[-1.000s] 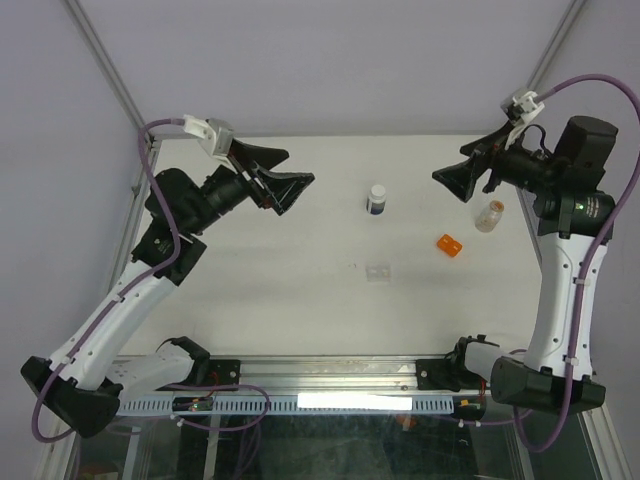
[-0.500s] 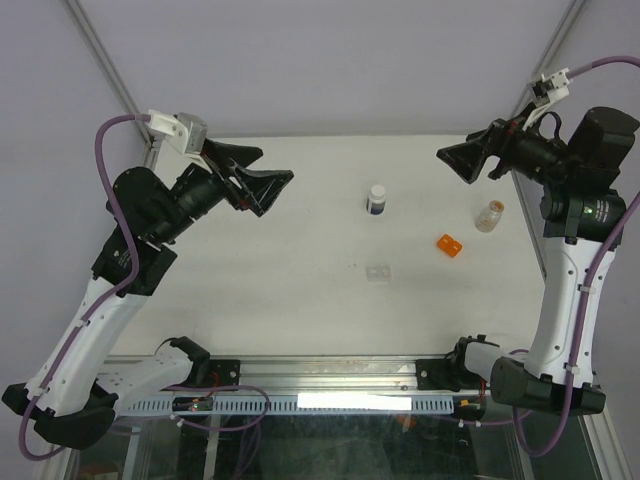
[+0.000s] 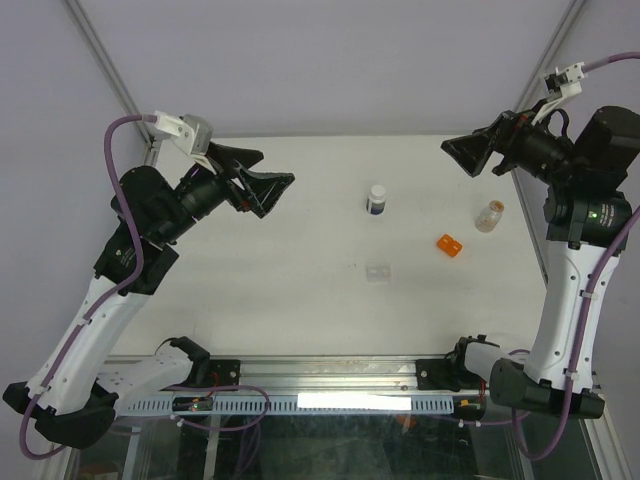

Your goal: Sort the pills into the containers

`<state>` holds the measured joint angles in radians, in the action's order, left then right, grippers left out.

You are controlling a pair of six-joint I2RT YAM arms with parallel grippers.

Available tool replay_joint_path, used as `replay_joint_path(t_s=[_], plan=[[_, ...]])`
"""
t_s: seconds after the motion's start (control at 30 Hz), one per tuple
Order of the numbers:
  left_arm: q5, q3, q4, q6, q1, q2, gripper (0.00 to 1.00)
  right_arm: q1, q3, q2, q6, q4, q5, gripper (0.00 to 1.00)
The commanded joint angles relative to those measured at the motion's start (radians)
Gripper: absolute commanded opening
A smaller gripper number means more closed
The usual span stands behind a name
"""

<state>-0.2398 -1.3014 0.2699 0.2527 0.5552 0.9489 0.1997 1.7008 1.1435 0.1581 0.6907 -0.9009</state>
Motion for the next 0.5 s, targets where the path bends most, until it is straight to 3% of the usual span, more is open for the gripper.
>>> replay_joint_path(t_s=[0.0, 0.47], plan=[[-0.001, 0.003, -0.009, -0.010, -0.005, -0.005, 0.99, 0.007, 0.046, -0.021, 0.034, -0.038, 0.014, 0.99], [-0.002, 0.028, -0.021, -0.012, -0.005, -0.014, 0.99, 0.008, 0.057, -0.021, 0.001, -0.034, -0.015, 0.99]])
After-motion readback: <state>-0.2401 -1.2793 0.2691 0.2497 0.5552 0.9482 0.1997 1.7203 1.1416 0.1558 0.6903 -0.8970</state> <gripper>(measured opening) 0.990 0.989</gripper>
